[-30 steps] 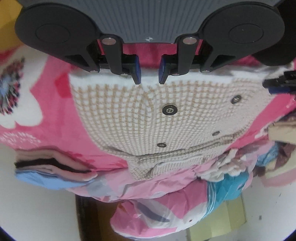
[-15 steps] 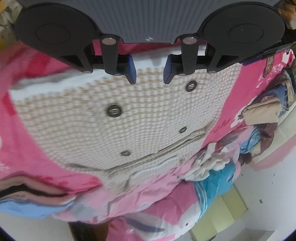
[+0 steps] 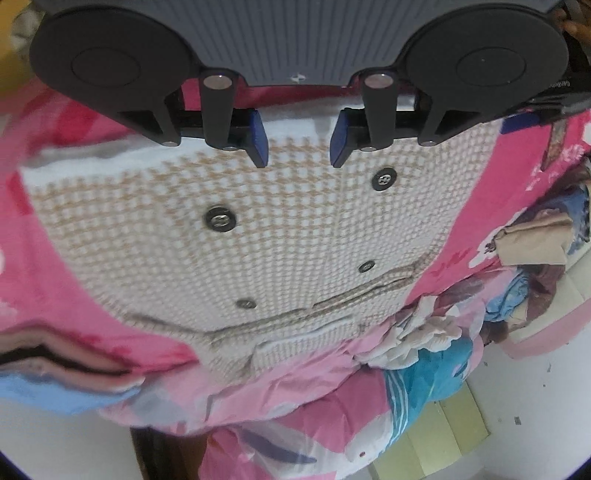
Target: Fold clothes
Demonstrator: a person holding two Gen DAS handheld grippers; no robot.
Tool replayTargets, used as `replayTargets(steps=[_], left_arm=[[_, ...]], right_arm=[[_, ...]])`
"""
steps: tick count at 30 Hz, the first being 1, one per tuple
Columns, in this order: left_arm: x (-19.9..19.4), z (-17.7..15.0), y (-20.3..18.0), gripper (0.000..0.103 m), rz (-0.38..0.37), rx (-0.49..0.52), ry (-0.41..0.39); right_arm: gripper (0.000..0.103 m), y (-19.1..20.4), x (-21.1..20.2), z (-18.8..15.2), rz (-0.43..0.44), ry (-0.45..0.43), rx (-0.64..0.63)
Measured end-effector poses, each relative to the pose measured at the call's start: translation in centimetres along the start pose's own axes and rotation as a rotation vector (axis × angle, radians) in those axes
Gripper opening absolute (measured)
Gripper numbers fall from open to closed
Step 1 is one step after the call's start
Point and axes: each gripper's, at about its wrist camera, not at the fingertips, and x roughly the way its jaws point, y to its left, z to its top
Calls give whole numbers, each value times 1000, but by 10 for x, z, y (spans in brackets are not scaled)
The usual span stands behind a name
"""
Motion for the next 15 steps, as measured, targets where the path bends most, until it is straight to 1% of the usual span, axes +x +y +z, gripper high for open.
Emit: replayTargets(steps=[2,4,7,8,9,11,14,15], left_arm=[[-1,-1,-3,98,30,20,2],[-5,-1,-3,98,49,14,6],[-14,-2,3,98,32,-35,11],[-16,-2,5,98,23,-54,14],[-18,-3,6,98,12,-74,18],[-21,-6,8,98,-5,-112,25],[-24,-8,8,97,-17,-137,30],[-26,-9,7,95,-22,-142,30]], right_arm=[[41,-3,-4,-1,10,-2,4],[41,-5,-6,-2,28,9,6],[41,0,-9,0,61,21,-37],[44,2,-11,1,72,23,-53],[50,4,-12,2,83,26,-69],[56,6,-12,3,151,48,-68],[57,5,-9,2,267,90,-16],[58,4,-7,2,301,102,14]])
